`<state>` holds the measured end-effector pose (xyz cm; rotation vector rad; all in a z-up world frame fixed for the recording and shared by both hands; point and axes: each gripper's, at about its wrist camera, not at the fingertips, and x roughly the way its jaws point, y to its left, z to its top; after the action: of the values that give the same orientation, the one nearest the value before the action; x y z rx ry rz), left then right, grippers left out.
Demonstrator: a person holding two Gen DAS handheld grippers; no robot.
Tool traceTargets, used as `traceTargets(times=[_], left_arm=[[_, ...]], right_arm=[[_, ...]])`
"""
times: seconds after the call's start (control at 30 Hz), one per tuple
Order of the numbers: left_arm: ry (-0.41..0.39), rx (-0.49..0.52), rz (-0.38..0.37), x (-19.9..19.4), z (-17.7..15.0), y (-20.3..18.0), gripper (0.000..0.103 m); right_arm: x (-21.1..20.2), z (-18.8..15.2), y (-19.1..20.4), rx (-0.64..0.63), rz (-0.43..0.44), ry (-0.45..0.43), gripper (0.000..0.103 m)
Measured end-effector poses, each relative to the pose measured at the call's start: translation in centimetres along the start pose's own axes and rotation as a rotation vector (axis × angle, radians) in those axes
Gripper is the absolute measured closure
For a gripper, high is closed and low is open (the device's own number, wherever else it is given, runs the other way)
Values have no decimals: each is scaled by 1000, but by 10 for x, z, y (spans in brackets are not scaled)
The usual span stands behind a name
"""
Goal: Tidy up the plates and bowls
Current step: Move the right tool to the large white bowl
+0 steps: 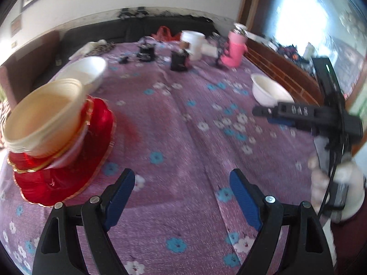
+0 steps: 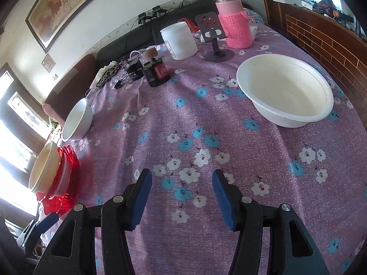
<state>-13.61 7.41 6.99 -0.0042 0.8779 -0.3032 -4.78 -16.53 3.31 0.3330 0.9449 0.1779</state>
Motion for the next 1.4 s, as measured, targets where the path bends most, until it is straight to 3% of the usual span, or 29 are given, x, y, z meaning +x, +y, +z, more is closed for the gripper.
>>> traceTargets(times=[0.37, 0.73, 1.03, 1.17, 1.4], left_arm=[[60, 15, -47, 18, -12, 0, 19], [80, -22, -75, 28, -11, 6, 19], [72, -5, -65, 25, -5, -4, 19], [72, 15, -68, 25, 10, -13, 19], [34, 56, -79, 43, 71, -49, 19]], right_arm=[[-17, -6, -57, 108, -63, -15, 45], [-73, 13, -156, 360, -209, -209, 39], [-46, 59, -185, 422, -216, -198, 36], [-26, 71, -184, 422, -205, -172, 36], [-19, 69, -191, 432, -168, -169, 36]])
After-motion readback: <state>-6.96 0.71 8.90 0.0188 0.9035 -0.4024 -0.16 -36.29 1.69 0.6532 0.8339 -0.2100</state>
